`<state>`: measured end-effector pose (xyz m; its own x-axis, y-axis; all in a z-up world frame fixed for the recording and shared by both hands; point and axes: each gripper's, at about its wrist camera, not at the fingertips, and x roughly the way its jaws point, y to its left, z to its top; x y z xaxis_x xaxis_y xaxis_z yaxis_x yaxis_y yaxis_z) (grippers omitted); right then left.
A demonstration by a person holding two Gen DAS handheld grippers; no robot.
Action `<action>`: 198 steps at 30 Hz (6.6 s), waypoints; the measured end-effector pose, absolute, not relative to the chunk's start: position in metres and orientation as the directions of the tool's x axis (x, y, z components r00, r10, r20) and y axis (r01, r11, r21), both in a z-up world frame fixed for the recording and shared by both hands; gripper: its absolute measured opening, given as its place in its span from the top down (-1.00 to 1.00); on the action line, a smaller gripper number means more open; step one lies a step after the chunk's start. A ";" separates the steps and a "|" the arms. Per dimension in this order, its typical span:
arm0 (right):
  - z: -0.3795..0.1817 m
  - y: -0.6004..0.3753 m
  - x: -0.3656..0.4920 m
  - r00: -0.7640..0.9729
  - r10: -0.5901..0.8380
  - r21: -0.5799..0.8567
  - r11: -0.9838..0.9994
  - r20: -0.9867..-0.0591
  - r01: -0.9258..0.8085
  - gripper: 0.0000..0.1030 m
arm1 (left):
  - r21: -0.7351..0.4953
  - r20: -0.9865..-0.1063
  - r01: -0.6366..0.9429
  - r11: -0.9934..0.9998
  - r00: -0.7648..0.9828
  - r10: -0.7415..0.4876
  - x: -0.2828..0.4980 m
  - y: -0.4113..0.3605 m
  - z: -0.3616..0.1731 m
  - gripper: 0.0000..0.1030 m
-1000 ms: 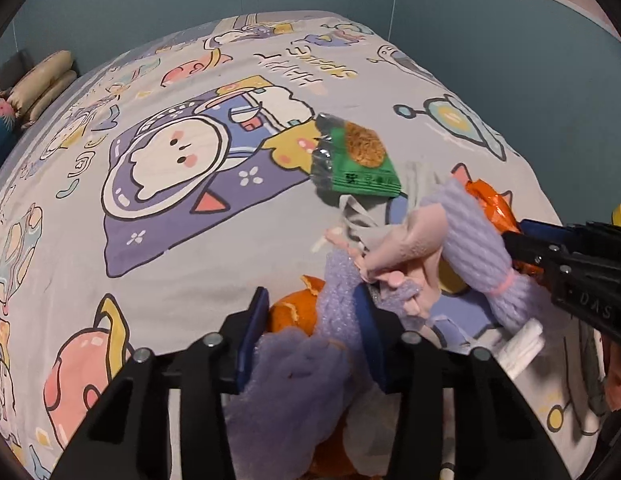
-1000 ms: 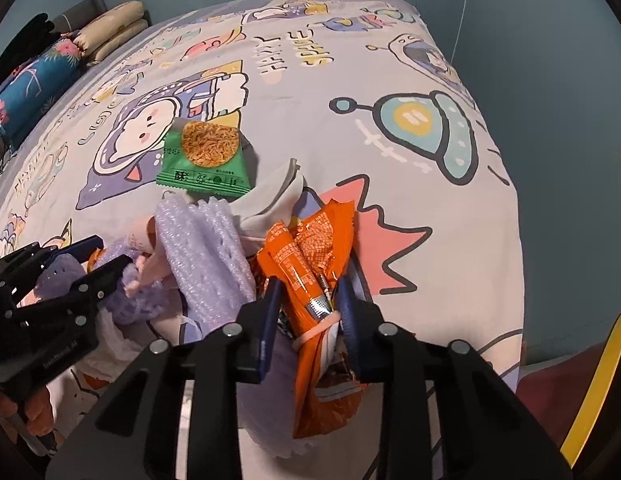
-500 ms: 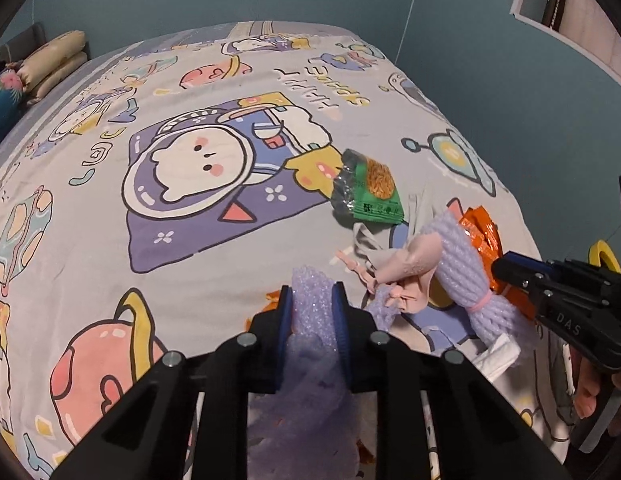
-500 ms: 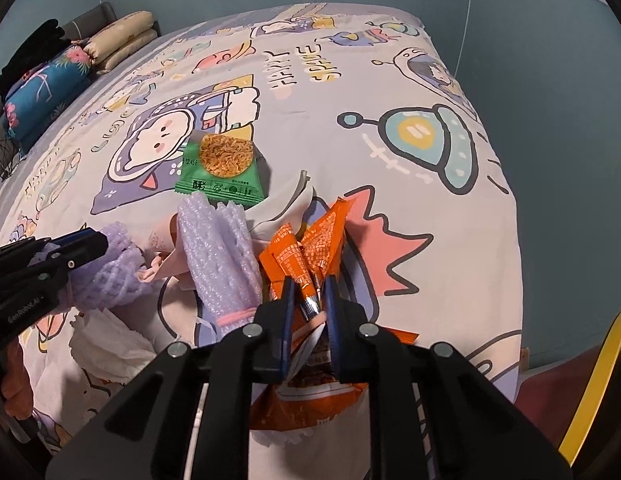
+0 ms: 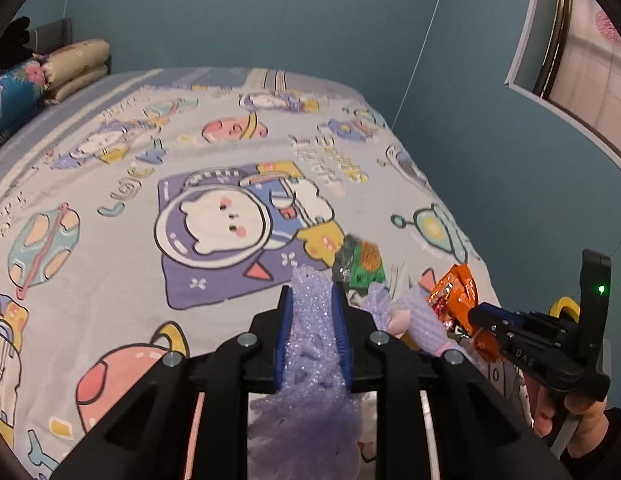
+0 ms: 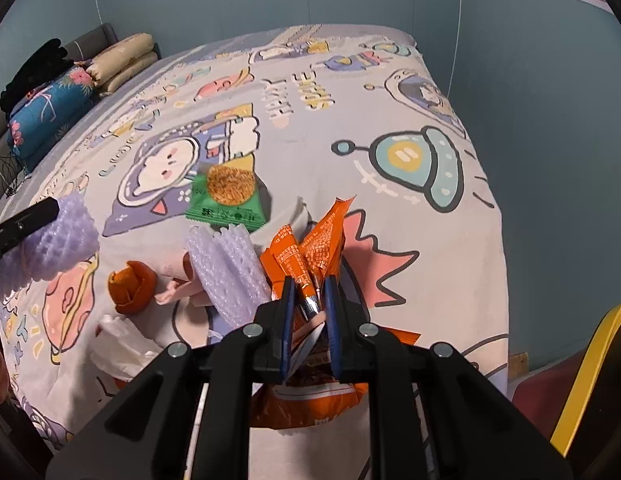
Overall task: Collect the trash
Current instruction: 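Carry the purple net with the left tool while the right tool carries the orange wrapper to the bin, then open both tools over the yellow bin, dropping the purple net and orange wrapper, then move both open tools back over the trash on the bed, then grasp the orange peel with the left tool while the right tool grasps another purple net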
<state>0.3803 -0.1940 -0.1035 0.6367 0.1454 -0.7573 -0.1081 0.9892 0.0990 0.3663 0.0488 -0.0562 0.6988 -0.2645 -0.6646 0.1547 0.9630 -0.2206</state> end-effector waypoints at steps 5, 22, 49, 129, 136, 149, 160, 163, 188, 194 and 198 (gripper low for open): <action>-0.092 -0.193 0.372 0.659 0.147 0.091 0.989 -0.738 -0.119 0.74 | -0.200 -0.657 0.150 0.968 0.712 -0.247 0.357 0.047 -0.044 0.64; -0.014 -0.236 0.288 0.746 0.199 0.135 0.980 -0.636 -0.147 0.74 | -0.177 -0.595 0.181 0.967 0.764 -0.252 0.293 0.020 0.012 0.63; 0.023 -0.349 0.205 0.823 0.076 0.143 0.990 -0.563 0.006 0.74 | -0.122 -0.551 0.398 0.909 0.735 -0.396 0.240 -0.124 0.053 0.62; -0.006 -0.343 0.222 0.750 0.107 0.190 0.981 -0.653 0.026 0.10 | -0.129 -0.663 0.250 0.960 0.698 -0.271 0.300 -0.129 0.007 -0.65; -0.017 -0.295 0.246 0.717 0.168 0.190 0.981 -0.676 -0.051 0.10 | -0.095 -0.690 0.120 0.988 0.708 -0.153 0.316 -0.064 -0.009 -0.66; -0.059 -0.225 0.303 0.630 0.200 0.158 0.980 -0.751 -0.122 0.10 | -0.059 -0.775 -0.038 0.998 0.632 -0.022 0.349 0.023 -0.078 -0.66; -0.099 -0.191 0.343 0.544 0.192 0.122 0.979 -0.817 -0.161 0.10 | -0.056 -0.834 -0.062 0.997 0.551 -0.013 0.376 0.044 -0.127 -0.65; -0.107 -0.185 0.351 0.519 0.197 0.123 0.977 -0.832 -0.174 0.10 | -0.071 -0.844 -0.055 0.996 0.536 -0.030 0.380 0.041 -0.134 -0.65; -0.148 -0.163 0.373 0.434 0.188 0.116 0.975 -0.881 -0.187 0.71 | -0.174 -0.888 -0.033 0.984 0.437 -0.142 0.402 0.035 -0.171 0.46; -0.144 -0.159 0.355 0.426 0.195 0.113 0.971 -0.883 -0.211 0.72 | -0.182 -0.887 -0.048 0.982 0.440 -0.143 0.392 0.042 -0.167 0.47; -0.141 -0.156 0.338 0.420 0.205 0.118 0.967 -0.884 -0.225 0.72 | -0.199 -0.883 -0.066 0.978 0.446 -0.149 0.386 0.048 -0.162 0.47</action>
<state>0.3384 -0.1558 -0.1410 0.4200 0.2054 -0.8840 -0.2252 0.9672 0.1178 0.3860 0.0485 -0.1619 0.4457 -0.1493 -0.8826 -0.0656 0.9779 -0.1986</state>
